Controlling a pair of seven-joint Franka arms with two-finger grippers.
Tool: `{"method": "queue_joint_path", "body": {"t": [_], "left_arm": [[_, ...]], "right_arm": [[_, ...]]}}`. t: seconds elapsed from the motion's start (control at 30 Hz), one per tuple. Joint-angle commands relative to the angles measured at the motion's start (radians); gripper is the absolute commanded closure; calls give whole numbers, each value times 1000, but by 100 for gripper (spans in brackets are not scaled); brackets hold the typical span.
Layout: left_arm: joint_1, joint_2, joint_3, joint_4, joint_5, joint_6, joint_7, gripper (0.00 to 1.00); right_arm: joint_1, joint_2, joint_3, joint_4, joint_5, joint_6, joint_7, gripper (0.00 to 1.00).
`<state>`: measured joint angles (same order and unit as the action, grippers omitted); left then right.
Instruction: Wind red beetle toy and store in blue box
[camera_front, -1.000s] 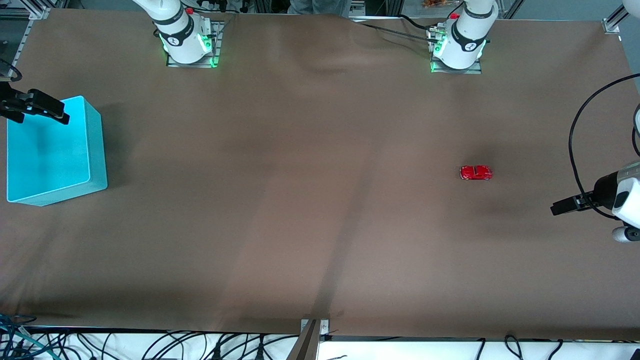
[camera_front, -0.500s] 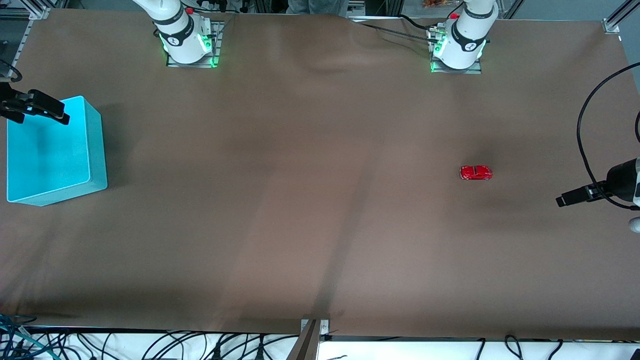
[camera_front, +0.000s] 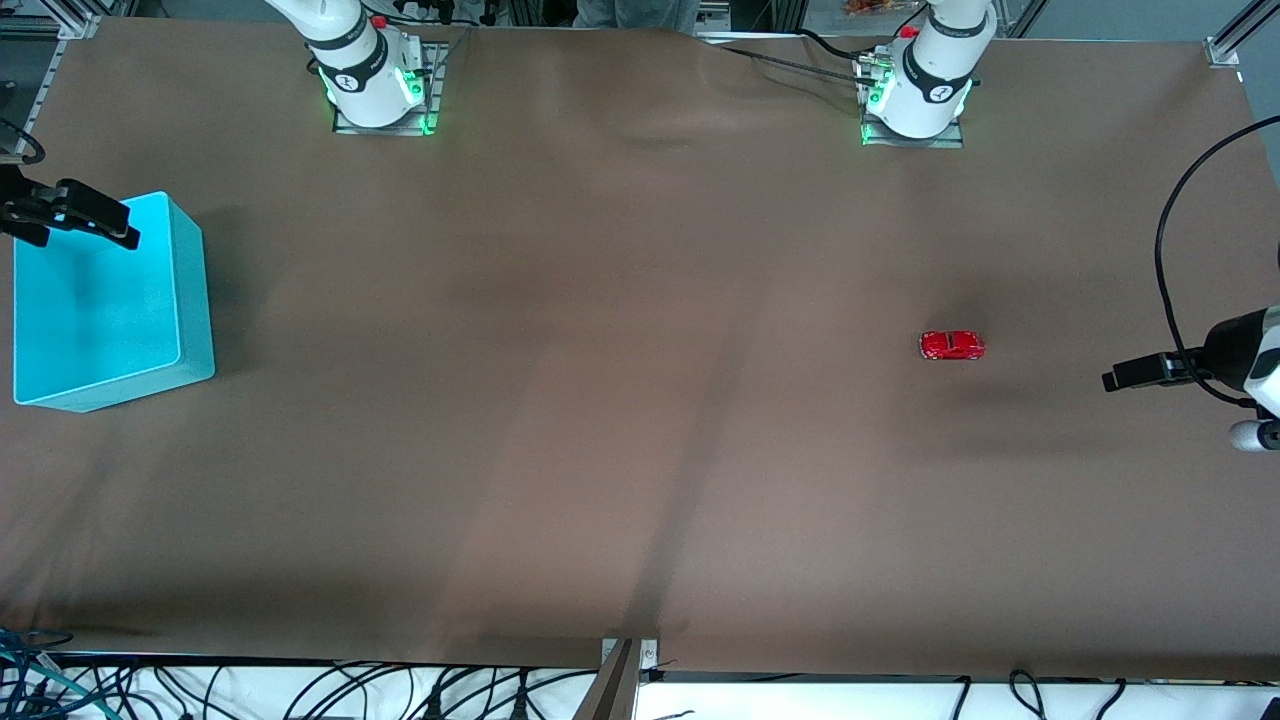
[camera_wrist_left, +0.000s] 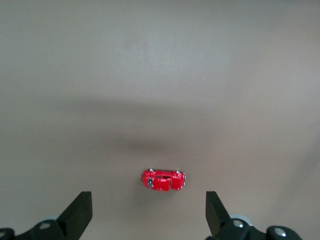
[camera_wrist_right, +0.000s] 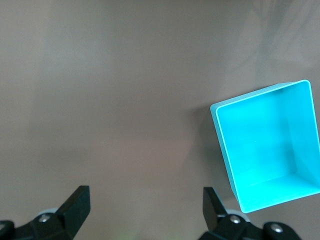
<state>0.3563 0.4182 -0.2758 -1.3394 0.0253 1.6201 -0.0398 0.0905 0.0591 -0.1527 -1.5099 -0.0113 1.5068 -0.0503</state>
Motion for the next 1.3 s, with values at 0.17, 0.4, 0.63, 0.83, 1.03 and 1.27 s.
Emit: {"method": "queue_joint_path", "body": {"t": [0.17,0.4,0.63,0.83,1.03,1.27], "left_arm": [[0,-9,-2,-12,-7,-45,-160,0],[4,-10,0,-21,-13,-45,-74,0],[4,-12,0,-29,-15,-55,-130,0],[4,1,0,-32,-68,-51,-326,0],[0,7,1,-79,-73,-48,-566,0],[4,10,1,-153,-74,-26,-784,0]], "right_arm": [[-2,8,4,27,-4,-11,6,0],[-3,8,4,27,-4,-11,6,0],[-3,8,4,27,-4,-11,6,0],[-3,8,4,27,-6,-11,6,0],[-3,10,4,27,-4,-11,6,0],[-3,8,4,27,-4,-11,6,0]]}}
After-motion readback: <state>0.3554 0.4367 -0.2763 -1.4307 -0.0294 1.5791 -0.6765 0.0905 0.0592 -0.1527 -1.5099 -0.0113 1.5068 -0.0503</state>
